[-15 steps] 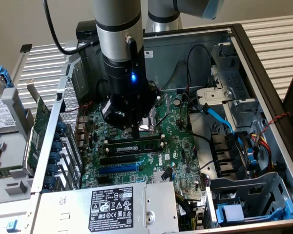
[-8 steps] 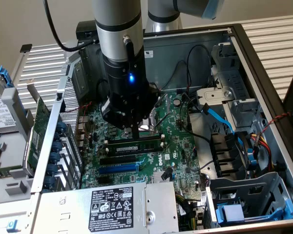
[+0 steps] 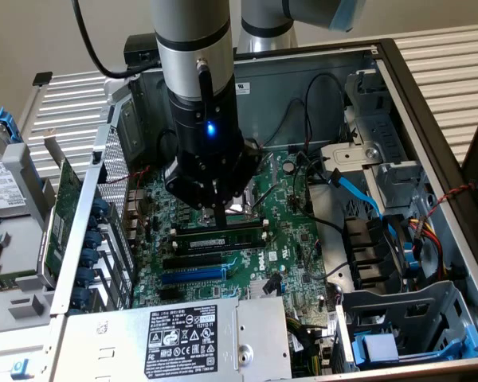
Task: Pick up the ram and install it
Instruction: 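Press down the ram until it locks into place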
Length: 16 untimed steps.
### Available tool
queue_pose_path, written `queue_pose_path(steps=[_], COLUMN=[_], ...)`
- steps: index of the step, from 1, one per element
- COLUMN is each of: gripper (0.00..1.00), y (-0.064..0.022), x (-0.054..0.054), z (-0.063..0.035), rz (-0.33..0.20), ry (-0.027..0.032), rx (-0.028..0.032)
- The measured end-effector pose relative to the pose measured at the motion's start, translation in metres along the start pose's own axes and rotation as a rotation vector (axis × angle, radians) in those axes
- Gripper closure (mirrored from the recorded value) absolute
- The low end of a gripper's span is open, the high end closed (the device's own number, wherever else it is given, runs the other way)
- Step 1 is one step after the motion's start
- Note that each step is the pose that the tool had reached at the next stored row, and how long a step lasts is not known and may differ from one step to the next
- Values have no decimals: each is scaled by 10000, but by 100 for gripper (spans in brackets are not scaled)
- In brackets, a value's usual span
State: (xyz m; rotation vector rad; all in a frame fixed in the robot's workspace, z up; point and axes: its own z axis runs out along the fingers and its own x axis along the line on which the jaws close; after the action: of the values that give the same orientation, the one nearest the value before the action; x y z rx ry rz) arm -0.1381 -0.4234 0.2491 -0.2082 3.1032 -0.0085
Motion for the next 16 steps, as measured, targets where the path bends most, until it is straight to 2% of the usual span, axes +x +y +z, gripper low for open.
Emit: queue_pose_path(steps=[16], gripper=[89], y=[0], x=[0], z=[0], rz=[2252], ry=[17], rx=[70])
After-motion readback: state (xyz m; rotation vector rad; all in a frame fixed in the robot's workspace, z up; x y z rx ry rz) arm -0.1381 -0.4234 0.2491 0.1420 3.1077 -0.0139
